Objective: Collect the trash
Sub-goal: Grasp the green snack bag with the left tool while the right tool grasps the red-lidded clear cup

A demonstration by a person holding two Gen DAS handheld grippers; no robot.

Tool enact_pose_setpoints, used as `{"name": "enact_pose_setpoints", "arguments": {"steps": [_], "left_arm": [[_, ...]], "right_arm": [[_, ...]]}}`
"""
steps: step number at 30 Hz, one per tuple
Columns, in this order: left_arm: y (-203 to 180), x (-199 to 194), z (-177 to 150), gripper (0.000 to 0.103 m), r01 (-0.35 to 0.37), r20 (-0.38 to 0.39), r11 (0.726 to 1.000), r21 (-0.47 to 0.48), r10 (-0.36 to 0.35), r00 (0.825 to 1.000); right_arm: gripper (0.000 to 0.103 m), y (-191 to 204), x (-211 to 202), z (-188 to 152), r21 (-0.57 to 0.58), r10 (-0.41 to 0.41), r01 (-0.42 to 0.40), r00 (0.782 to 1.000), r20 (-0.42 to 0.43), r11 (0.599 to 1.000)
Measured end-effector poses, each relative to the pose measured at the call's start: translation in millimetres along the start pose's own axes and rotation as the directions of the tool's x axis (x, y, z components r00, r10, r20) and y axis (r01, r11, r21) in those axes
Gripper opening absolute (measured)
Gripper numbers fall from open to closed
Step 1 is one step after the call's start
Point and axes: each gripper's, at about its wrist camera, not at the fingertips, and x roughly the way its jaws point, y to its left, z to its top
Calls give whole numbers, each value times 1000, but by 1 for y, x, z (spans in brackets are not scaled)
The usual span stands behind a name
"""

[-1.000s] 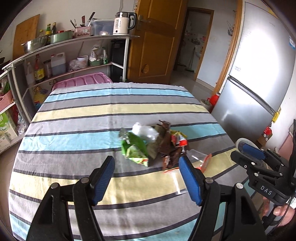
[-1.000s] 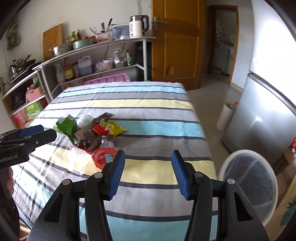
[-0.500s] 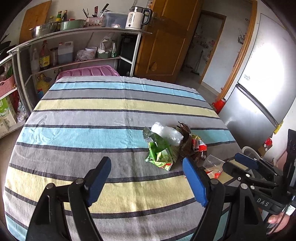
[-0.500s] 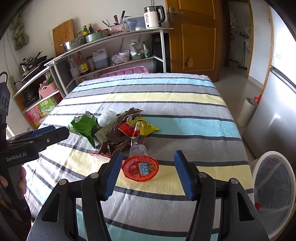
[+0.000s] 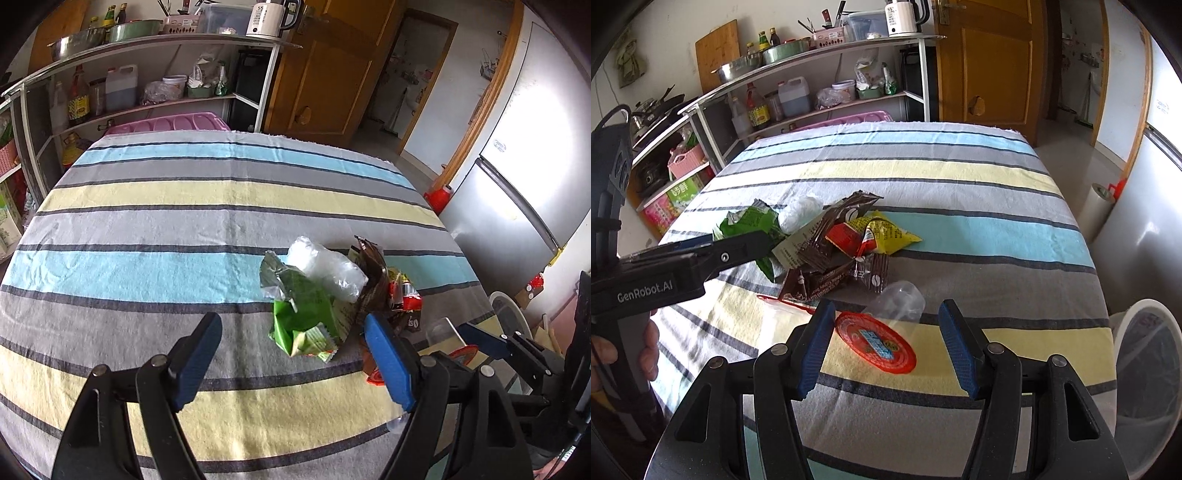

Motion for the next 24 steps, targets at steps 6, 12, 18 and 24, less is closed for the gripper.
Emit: {"name": "enact_pose_setpoints", "arguments": {"steps": [6,12,18,24], "left_arm": [[0,7,0,72,-7,-12,1000,0,7,1000],[-1,12,1,57,-10,-21,1000,0,10,1000],[-1,14,1,40,-15,-29,1000,5,15,999],[0,11,0,39,-34,-17,999,13,35,999]], "right_arm": [[59,-4,4,-1,18,1,-1,1000,-11,1000],[56,-10,2,-3,42,9,-9,1000,-4,999],[54,-10,1,-4,39,14,-14,1000,4,999],[50,-10,-2,-5,42,14,-15,1000,13,999]]}}
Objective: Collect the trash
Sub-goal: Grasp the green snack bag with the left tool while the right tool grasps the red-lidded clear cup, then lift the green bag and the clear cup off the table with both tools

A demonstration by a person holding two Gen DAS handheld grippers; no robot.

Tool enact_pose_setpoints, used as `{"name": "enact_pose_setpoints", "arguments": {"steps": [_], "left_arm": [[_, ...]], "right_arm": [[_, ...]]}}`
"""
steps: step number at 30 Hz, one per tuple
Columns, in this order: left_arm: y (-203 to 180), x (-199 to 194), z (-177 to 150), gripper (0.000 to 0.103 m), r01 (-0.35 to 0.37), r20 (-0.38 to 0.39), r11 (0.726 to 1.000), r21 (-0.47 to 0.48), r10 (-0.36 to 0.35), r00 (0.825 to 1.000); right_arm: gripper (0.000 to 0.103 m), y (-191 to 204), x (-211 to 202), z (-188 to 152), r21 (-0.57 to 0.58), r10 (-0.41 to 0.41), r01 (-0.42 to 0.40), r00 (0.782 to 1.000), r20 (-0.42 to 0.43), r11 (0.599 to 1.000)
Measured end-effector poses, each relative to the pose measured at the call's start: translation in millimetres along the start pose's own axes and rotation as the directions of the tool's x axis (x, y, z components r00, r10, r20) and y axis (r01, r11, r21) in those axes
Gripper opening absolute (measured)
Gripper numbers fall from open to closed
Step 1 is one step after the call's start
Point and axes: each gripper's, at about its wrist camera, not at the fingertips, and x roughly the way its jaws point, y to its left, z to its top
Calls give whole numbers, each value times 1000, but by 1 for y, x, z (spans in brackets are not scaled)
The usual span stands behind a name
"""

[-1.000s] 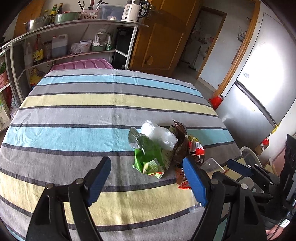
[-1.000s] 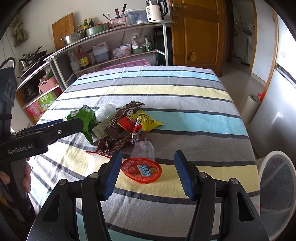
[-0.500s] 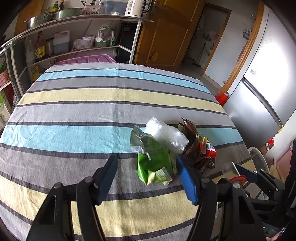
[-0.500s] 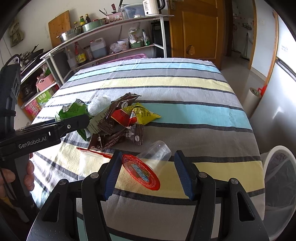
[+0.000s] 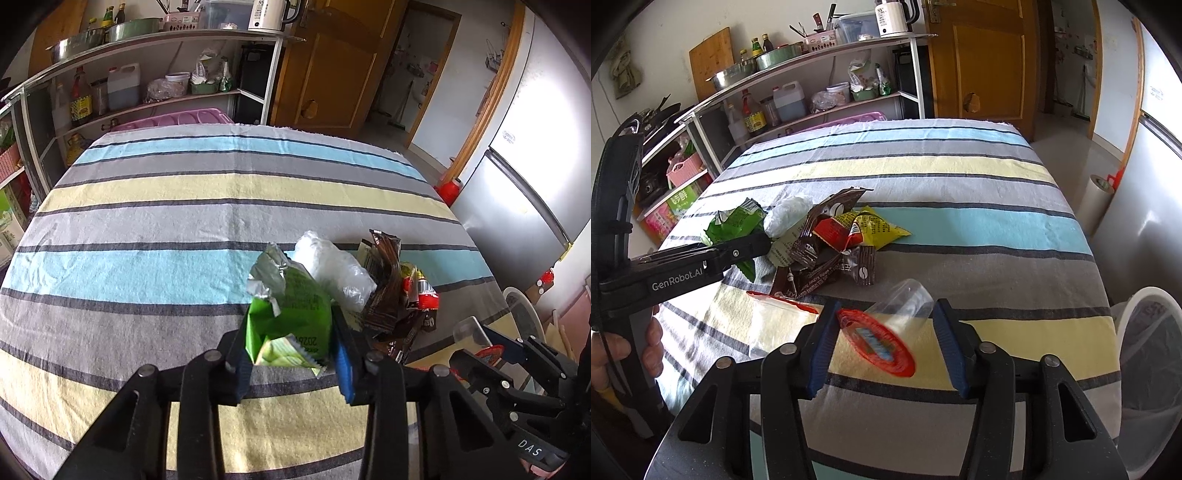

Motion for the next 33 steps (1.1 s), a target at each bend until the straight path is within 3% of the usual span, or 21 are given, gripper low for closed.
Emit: {"name": "enact_pose_setpoints", "arguments": {"steps": [21,33], "left_arm": [[-7,-38,-3,38,-21,81,999,28,18,997],[-34,-67,-1,39,17,140,995,97,-31,990]], "right_arm": [[49,-3,-22,-1,14,0,-1,997,71,1000],[49,-11,-58,0,15,-47,45,987,156,999]]}}
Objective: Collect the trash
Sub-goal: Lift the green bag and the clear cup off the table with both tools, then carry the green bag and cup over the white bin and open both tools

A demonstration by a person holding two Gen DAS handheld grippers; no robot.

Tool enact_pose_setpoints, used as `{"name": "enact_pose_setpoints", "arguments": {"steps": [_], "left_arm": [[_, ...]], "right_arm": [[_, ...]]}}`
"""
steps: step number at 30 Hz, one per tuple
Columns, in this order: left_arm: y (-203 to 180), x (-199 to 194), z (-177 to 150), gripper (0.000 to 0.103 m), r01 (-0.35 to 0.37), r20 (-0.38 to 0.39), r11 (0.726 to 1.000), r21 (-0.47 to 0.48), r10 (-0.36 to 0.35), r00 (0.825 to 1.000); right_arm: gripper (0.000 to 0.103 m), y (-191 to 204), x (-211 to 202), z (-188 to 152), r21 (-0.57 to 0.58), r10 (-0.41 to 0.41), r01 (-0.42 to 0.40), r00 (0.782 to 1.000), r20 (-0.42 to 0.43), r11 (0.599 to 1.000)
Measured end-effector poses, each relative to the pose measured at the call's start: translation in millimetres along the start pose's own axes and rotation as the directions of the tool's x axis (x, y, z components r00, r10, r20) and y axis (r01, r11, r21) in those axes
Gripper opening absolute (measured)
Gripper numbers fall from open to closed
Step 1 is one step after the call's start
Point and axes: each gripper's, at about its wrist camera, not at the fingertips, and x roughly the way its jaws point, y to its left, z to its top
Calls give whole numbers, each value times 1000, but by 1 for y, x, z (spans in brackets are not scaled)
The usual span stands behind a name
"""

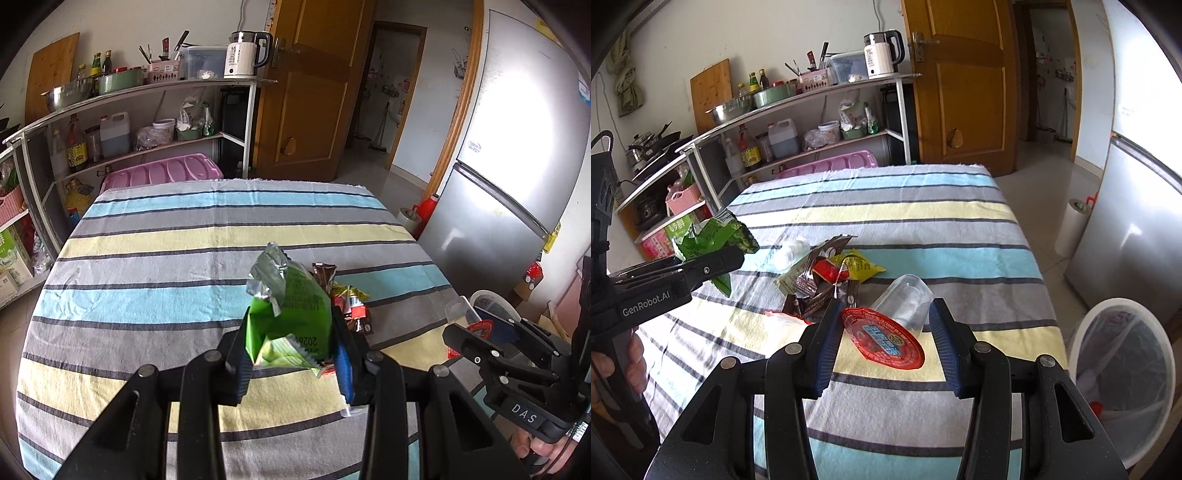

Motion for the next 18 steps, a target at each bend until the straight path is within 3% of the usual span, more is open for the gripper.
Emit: {"name": "enact_pose_setpoints", "arguments": {"steps": [18], "left_arm": [[-91,-2,5,39,141,-3,977,159,-142,990]], "right_arm": [[49,-46,-60,-6,57,-135,129,986,102,990]]}}
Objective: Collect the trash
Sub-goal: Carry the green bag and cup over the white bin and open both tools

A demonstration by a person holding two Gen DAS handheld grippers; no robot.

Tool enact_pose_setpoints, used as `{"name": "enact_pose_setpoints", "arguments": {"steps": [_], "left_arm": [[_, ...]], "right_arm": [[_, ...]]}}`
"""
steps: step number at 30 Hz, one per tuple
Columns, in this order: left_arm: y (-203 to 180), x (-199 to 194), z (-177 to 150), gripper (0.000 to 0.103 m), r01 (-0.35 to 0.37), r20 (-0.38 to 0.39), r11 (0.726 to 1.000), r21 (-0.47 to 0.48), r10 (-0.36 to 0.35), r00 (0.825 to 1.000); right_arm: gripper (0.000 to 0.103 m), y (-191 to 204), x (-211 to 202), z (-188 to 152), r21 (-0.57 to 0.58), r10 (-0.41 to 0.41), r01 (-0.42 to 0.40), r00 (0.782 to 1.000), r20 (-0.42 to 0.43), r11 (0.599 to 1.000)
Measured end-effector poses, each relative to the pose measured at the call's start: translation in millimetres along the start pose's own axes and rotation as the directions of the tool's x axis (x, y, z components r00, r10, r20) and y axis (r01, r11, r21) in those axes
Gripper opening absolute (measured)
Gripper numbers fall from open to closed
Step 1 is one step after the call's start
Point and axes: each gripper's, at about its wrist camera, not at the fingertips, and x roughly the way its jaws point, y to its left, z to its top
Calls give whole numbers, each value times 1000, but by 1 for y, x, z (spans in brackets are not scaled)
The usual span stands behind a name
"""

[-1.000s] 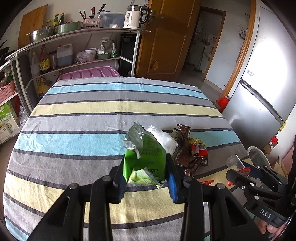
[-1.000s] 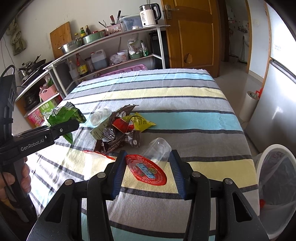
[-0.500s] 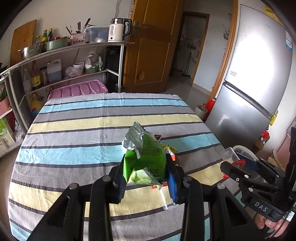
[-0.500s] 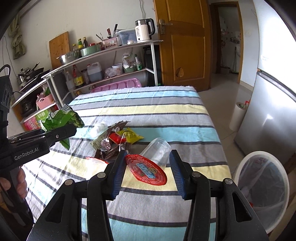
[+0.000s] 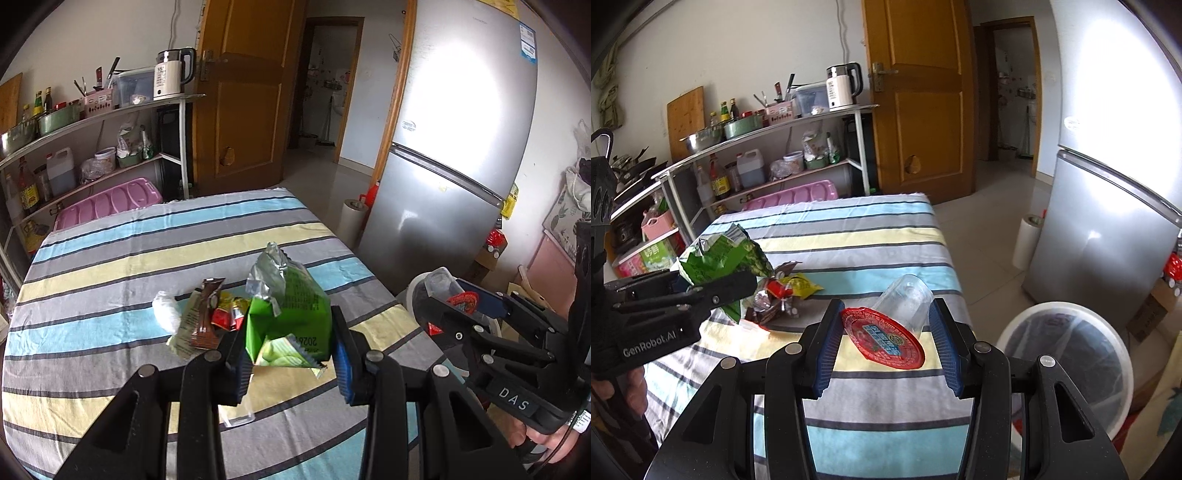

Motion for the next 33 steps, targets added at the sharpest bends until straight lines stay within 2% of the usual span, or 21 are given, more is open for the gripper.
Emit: {"name": "enact_pose_setpoints", "arguments": {"steps": [9,18,25,33], "left_arm": [[-49,15,9,38,90,-16,993,79,-89,996],[-106,38,13,38,189,-61,971,146,-181,982],[-145,63,12,38,242,-123,952,190,-221,967],[-183,89,6,39,282,-188,930,237,-241,952]], "right_arm": [[48,-37,-23,-2,43,-84,83,996,17,996],[48,-81,-42,-9,93,-181,179,983,19,980],[48,-117,-48,-20,132,-250,249,968,-10,960],[48,-161,-35,-37,192,-275,286,958,-84,939]]}}
